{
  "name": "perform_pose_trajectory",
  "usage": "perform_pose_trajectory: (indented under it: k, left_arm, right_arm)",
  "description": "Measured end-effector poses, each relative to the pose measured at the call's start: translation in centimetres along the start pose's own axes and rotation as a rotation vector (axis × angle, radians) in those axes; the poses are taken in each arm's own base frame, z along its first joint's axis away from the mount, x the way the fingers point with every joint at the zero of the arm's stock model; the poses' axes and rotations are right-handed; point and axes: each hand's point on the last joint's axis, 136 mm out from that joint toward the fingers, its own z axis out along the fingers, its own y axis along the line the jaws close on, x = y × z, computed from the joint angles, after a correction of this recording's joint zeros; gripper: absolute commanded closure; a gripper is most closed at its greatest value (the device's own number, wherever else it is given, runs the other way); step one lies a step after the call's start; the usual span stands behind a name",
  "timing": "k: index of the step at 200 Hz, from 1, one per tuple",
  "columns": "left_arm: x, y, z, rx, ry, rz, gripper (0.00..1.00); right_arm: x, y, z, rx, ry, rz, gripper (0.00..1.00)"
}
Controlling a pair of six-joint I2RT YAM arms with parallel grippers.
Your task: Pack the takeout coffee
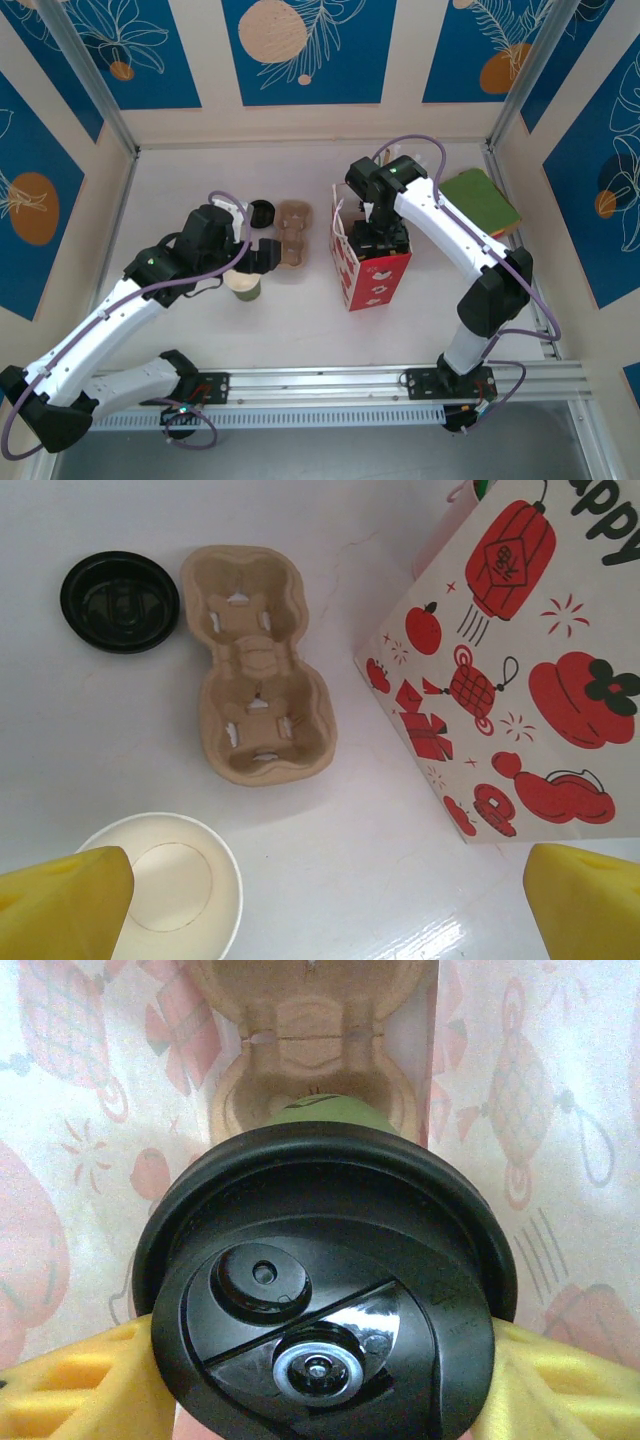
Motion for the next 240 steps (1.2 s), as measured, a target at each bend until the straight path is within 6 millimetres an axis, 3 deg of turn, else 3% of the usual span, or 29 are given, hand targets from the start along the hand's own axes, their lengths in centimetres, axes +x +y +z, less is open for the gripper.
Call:
perform_pose_trajectory:
  k: [240]
  left_arm:
    - [-0.08,-0.90,0.23,0.051,-0.003,-0.001,0.00]
  right_arm:
    - [-0.46,0.19,-0.01,-0.010,-0.018,0.000,0.35]
